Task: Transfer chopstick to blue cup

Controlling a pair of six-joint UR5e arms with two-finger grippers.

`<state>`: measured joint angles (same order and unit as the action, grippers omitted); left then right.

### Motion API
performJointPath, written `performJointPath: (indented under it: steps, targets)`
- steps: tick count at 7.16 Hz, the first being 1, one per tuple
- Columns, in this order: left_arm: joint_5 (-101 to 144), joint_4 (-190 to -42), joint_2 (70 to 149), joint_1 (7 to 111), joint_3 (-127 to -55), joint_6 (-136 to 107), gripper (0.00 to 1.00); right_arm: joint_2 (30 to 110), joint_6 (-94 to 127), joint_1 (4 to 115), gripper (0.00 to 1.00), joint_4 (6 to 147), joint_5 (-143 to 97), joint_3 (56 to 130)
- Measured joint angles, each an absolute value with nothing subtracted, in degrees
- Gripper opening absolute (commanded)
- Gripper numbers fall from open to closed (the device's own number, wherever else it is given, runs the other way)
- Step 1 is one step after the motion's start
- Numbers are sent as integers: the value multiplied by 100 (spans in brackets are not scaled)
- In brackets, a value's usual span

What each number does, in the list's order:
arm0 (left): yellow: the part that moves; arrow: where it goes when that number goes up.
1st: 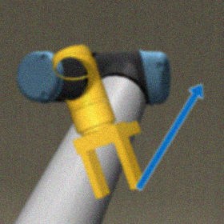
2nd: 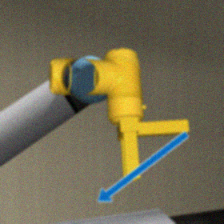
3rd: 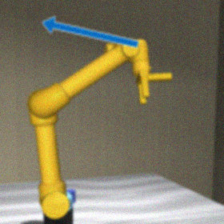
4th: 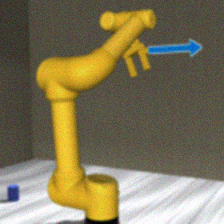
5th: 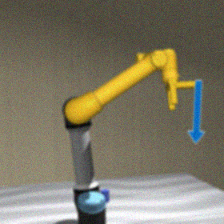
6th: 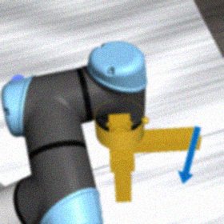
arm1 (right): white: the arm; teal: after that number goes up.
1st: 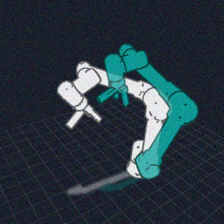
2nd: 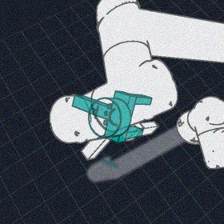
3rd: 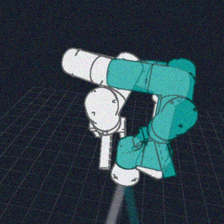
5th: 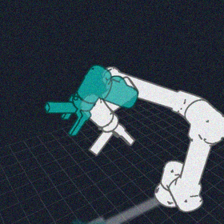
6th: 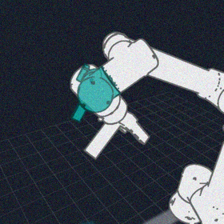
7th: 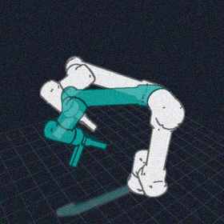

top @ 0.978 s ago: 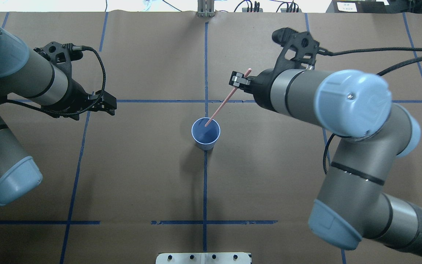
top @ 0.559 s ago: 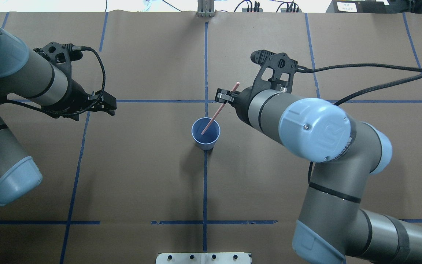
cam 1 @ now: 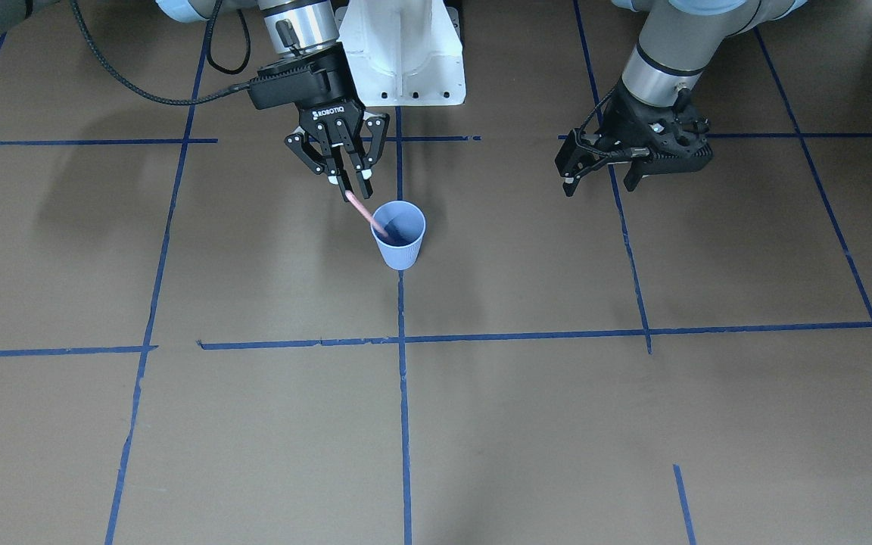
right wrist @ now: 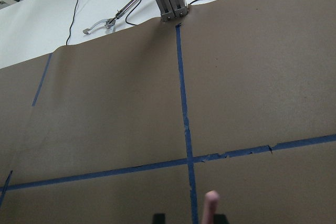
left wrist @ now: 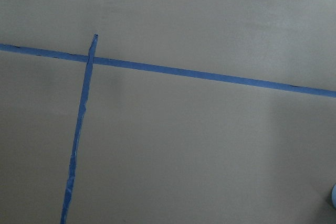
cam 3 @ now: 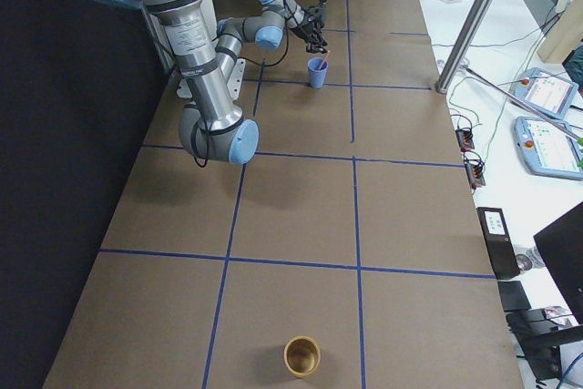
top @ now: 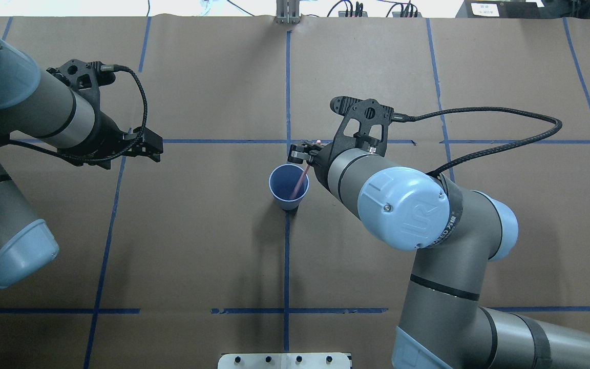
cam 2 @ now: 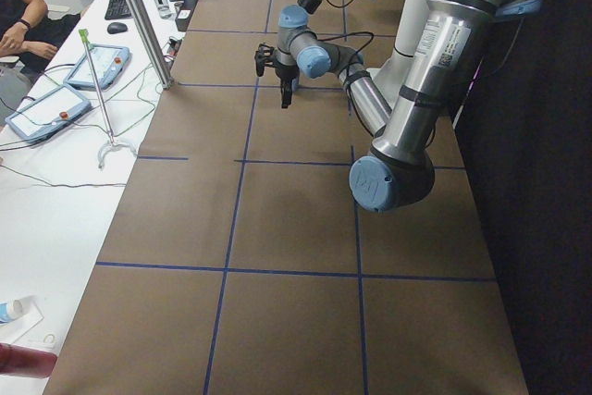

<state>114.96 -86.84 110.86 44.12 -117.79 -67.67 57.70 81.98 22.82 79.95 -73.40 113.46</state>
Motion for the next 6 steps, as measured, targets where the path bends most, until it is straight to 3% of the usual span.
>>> performJointPath:
  steps: [3,6]
  targets:
    - [11496,-8683,10934,4451,-11808,-6664,100,5921,7882,2453,100,7996,-7401,11502]
    - [11506,-8705,10266,4652,-11958,-5746,100,6608,7369,3369,100,8013,-8435,11879]
